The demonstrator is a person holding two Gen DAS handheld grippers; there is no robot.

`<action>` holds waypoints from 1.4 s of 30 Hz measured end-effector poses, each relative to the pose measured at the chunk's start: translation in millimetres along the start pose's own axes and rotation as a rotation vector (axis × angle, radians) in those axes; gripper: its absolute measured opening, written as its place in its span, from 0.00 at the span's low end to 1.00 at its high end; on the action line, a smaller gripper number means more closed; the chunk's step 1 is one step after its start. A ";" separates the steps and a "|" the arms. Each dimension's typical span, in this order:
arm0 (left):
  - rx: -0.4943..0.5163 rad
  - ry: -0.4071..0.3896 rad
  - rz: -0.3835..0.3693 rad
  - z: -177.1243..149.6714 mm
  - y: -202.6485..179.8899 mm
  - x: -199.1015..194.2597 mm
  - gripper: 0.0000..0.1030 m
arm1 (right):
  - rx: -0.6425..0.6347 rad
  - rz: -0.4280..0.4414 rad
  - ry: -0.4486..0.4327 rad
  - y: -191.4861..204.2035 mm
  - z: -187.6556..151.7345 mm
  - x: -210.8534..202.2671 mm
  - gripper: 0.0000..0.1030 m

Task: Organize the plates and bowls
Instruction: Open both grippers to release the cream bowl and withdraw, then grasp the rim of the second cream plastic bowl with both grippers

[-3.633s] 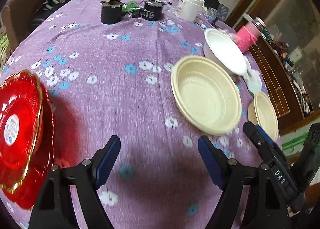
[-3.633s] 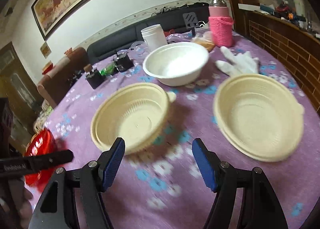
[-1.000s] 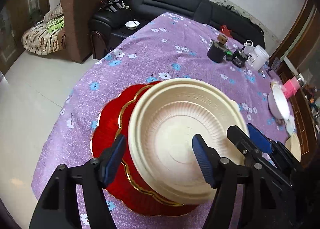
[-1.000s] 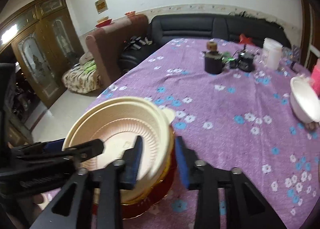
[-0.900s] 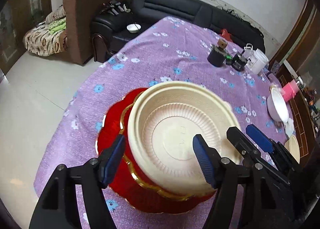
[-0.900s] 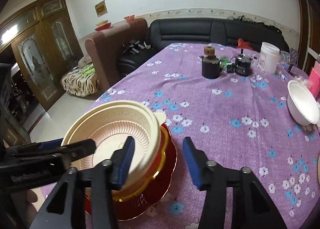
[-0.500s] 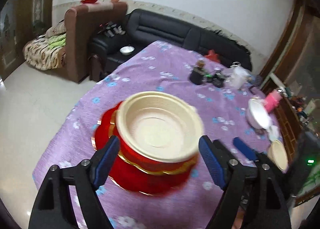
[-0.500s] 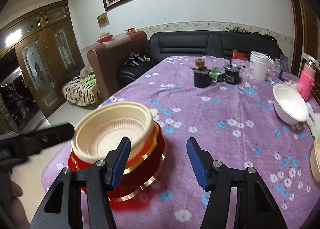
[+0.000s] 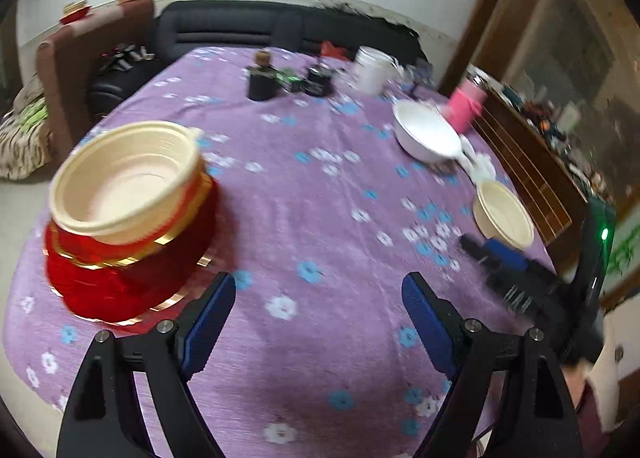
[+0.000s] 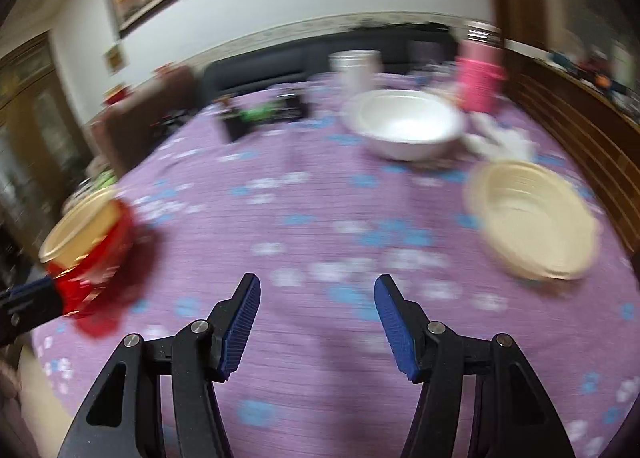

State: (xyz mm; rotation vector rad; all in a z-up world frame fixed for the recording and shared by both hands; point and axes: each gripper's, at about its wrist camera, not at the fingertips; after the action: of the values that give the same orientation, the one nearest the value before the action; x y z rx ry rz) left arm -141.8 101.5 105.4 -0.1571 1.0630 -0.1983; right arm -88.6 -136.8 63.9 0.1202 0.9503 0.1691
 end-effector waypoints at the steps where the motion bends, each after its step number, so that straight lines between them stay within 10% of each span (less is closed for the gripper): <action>1: 0.007 0.004 -0.002 -2.2 -3.6 1.5 0.82 | 0.041 -0.036 -0.006 -25.6 0.5 -5.8 0.62; 9: 0.039 0.042 -0.018 -7.1 -28.5 19.9 0.82 | 0.427 -0.256 -0.063 -175.6 13.0 -33.5 0.62; 15: 0.035 0.050 -0.010 -9.8 -28.8 18.4 0.82 | 0.530 -0.172 0.046 -209.2 28.9 15.1 0.51; 18: 0.018 0.045 0.000 -9.0 -21.3 14.3 0.82 | 0.498 -0.112 0.073 -195.4 30.9 32.2 0.22; 30: -0.003 0.118 -0.010 0.4 -14.5 42.4 0.82 | 0.139 0.335 0.340 -67.7 7.2 53.9 0.15; 42: 0.093 0.172 0.109 28.6 -40.1 89.3 0.83 | 0.099 0.233 0.260 -47.7 -7.2 45.3 0.28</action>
State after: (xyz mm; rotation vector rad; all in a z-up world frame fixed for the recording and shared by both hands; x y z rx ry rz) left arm -78.0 42.3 52.1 0.0019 1.2279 -0.1647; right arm -64.3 -174.5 15.2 0.3058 1.2036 0.3590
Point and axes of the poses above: each gripper's, at about its wrist camera, not at the fingertips, and x roughly the way its jaws point, y to its left, z to its top, and after that the axes turned 10 degrees about y, right-handed
